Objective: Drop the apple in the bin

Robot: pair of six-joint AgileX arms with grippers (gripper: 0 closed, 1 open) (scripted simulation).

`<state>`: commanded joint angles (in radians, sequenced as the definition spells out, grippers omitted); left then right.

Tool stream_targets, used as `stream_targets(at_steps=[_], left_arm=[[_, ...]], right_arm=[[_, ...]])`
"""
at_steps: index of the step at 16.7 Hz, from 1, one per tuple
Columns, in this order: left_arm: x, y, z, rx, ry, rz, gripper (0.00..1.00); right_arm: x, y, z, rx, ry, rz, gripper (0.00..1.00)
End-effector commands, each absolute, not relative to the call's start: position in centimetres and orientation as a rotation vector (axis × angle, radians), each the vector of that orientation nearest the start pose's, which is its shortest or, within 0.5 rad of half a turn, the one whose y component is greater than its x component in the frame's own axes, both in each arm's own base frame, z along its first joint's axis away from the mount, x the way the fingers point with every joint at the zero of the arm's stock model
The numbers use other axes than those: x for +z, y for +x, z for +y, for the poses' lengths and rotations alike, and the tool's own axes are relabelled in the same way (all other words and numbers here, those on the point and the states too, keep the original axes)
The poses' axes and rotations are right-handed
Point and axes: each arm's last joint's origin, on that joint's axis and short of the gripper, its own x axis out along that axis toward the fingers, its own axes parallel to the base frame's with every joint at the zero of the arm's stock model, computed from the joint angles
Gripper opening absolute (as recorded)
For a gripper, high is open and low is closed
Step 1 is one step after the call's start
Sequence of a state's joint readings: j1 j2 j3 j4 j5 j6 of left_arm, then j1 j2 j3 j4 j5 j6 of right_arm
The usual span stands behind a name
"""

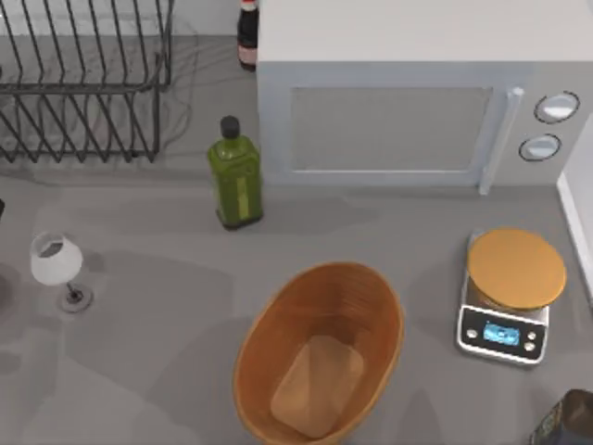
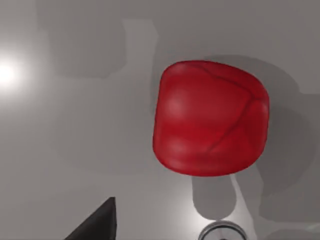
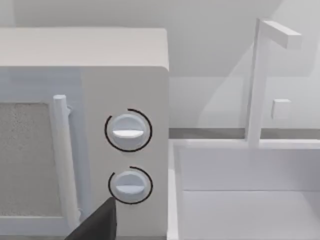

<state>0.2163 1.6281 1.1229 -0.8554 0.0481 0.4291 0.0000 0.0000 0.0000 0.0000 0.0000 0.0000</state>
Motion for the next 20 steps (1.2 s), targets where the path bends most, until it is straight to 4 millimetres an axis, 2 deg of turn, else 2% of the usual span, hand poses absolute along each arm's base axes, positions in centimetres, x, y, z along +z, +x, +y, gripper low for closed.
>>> stream_targets(at_steps=[3, 5, 12, 14, 18, 20], left_arm=[[18.6, 32.3, 7.8, -0.193, 0.169, 1.446, 1.0], [18.0, 33.3, 8.3, -0.211, 0.164, 1.479, 1.0], [17.7, 33.6, 8.3, -0.217, 0.166, 1.487, 1.0], [16.3, 33.8, 8.3, -0.216, 0.158, 1.501, 1.0], [11.4, 34.3, 8.1, -0.219, 0.152, 1.517, 1.0], [10.8, 34.2, 8.1, -0.218, 0.157, 1.503, 1.0]], right_arm=[[16.0, 10.6, -0.1, 0.0, 0.0, 0.0, 1.0], [16.0, 10.6, -0.1, 0.0, 0.0, 0.0, 1.0], [16.0, 10.6, -0.1, 0.0, 0.0, 0.0, 1.0], [16.0, 10.6, -0.1, 0.0, 0.0, 0.0, 1.0], [16.0, 10.6, -0.1, 0.0, 0.0, 0.0, 1.0], [16.0, 10.6, -0.1, 0.0, 0.0, 0.0, 1.0]])
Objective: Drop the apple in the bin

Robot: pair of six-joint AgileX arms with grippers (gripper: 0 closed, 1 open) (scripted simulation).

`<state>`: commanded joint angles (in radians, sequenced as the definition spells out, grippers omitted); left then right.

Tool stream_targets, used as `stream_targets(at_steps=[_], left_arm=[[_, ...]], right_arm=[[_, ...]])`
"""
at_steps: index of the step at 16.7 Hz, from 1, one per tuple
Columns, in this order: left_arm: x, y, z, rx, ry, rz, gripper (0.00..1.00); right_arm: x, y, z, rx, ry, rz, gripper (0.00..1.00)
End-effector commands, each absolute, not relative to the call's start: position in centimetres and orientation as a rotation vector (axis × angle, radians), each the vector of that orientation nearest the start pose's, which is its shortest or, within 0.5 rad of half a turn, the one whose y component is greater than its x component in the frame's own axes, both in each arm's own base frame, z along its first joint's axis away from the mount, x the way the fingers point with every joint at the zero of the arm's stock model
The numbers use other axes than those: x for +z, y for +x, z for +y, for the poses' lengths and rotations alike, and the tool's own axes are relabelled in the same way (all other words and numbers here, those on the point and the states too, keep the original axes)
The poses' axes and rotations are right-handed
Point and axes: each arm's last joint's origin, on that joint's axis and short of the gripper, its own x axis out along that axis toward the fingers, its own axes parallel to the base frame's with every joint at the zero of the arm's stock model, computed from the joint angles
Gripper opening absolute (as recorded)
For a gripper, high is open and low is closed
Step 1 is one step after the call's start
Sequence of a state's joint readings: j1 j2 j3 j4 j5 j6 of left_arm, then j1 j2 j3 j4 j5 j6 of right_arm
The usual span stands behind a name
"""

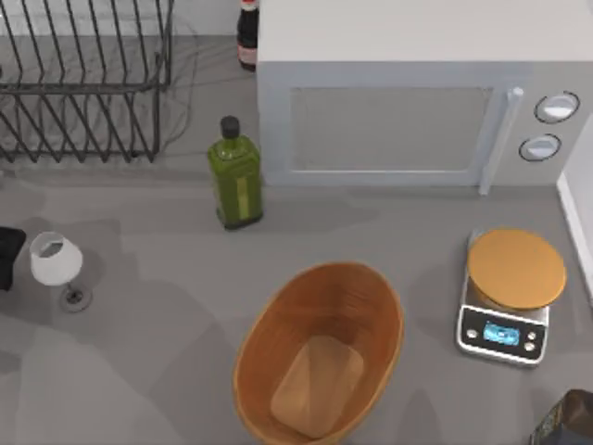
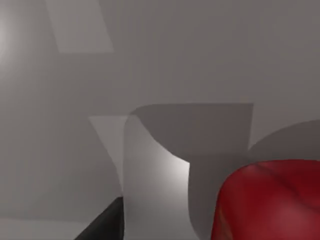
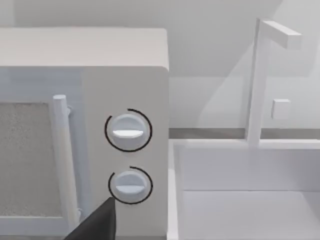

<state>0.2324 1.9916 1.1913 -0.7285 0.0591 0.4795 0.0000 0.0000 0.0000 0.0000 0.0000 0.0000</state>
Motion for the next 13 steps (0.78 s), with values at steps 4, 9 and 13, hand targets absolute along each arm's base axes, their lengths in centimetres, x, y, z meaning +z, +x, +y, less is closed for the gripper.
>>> stream_targets(at_steps=[4, 9, 13], left_arm=[[10.85, 34.05, 8.2, -0.216, 0.162, 1.488, 1.0], [10.85, 34.05, 8.2, -0.216, 0.162, 1.488, 0.7], [10.85, 34.05, 8.2, -0.216, 0.162, 1.488, 0.4]], right_arm=[[16.0, 10.57, -0.12, 0.0, 0.0, 0.0, 1.0], [16.0, 10.57, -0.12, 0.0, 0.0, 0.0, 1.0], [16.0, 10.57, -0.12, 0.0, 0.0, 0.0, 1.0]])
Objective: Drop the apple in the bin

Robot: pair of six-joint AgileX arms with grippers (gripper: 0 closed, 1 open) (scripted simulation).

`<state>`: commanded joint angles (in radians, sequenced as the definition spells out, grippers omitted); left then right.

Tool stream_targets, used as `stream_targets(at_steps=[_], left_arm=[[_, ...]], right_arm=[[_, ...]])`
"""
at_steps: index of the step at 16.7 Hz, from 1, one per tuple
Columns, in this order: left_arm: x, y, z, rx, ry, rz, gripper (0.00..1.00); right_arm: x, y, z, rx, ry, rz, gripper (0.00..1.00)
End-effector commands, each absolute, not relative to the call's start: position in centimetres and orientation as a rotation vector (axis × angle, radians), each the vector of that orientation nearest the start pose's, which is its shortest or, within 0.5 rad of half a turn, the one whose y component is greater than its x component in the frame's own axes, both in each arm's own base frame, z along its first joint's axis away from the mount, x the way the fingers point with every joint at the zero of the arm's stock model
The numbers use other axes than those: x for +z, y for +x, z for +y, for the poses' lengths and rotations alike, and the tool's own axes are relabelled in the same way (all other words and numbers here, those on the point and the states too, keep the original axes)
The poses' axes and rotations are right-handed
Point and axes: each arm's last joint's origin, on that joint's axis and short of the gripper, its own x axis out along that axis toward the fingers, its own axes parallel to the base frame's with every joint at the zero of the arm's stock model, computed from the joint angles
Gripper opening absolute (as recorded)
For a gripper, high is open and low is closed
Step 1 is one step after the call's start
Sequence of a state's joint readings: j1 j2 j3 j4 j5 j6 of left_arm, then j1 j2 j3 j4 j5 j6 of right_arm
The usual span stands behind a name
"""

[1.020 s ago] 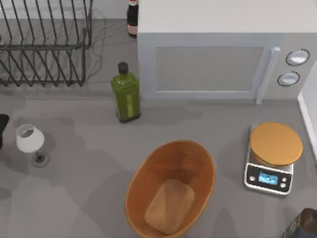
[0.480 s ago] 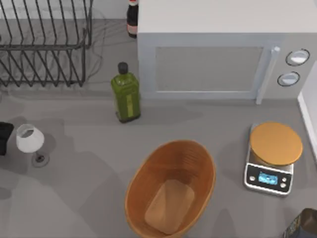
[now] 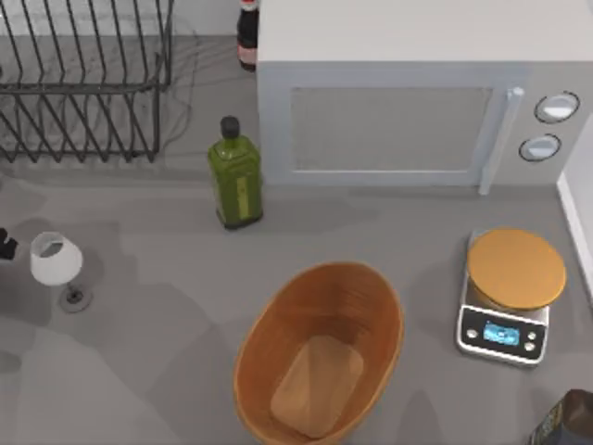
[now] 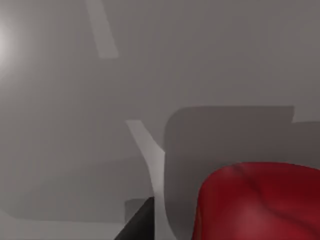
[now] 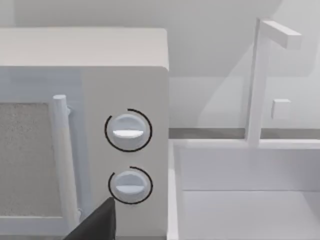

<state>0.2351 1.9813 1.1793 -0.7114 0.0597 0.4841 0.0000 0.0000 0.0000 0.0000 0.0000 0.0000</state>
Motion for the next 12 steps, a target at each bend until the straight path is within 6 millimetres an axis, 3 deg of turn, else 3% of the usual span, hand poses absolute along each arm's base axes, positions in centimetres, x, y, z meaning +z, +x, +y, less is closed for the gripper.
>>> stream_targets(at_steps=[5, 12], left_arm=[[10.85, 34.05, 8.2, -0.216, 0.162, 1.488, 0.02], [10.85, 34.05, 8.2, -0.216, 0.162, 1.488, 0.0]], right_arm=[[16.0, 10.57, -0.12, 0.0, 0.0, 0.0, 1.0], [16.0, 10.57, -0.12, 0.0, 0.0, 0.0, 1.0]])
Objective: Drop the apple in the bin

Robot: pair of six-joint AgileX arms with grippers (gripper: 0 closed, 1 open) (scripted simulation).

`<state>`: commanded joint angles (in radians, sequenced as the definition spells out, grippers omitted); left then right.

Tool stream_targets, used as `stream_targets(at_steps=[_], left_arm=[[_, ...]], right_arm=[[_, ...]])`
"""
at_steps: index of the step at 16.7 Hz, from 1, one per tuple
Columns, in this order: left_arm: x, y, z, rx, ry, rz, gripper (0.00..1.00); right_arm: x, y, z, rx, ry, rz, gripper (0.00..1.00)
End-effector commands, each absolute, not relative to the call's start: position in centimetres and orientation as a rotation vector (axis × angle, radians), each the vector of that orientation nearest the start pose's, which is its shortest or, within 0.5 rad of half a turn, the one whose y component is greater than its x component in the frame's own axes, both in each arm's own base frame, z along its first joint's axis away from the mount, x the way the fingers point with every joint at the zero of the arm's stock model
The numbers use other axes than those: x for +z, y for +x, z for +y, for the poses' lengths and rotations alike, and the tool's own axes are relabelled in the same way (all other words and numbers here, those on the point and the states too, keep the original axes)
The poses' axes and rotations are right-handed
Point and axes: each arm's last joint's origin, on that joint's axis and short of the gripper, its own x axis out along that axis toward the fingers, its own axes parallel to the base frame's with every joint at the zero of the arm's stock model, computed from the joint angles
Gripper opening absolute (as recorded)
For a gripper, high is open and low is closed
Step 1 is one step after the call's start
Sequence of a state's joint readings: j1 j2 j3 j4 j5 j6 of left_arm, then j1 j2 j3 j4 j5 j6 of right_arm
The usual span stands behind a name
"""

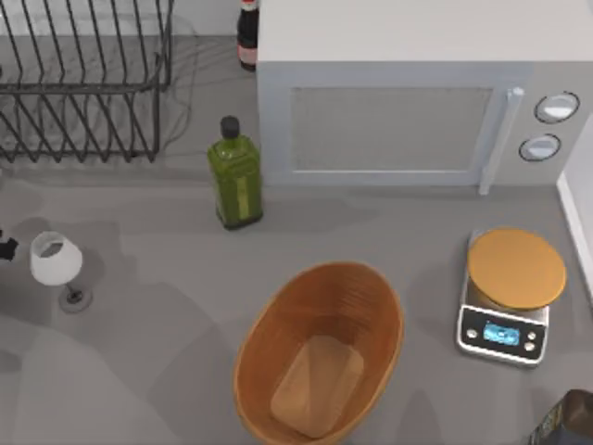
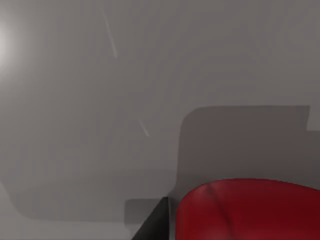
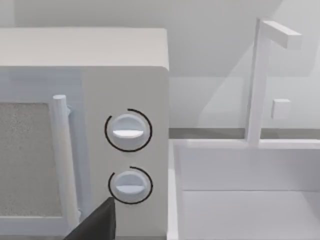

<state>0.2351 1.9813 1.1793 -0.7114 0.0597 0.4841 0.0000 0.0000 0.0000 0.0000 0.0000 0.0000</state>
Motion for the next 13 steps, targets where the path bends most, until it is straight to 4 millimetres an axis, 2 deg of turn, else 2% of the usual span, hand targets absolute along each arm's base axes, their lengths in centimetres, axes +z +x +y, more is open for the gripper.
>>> stream_targets(at_steps=[3, 5, 10, 13], left_arm=[[11.4, 34.1, 8.5, -0.2, 0.179, 1.478, 0.0], [12.4, 34.6, 9.4, -0.166, 0.173, 1.44, 0.0], [18.4, 35.9, 12.3, -0.073, 0.147, 1.34, 0.0], [22.1, 35.5, 12.1, -0.087, 0.136, 1.373, 0.0]], right_arm=[[16.0, 10.6, -0.1, 0.0, 0.0, 0.0, 1.0], [16.0, 10.6, -0.1, 0.0, 0.0, 0.0, 1.0], [16.0, 10.6, -0.1, 0.0, 0.0, 0.0, 1.0], [16.0, 10.6, -0.1, 0.0, 0.0, 0.0, 1.0]])
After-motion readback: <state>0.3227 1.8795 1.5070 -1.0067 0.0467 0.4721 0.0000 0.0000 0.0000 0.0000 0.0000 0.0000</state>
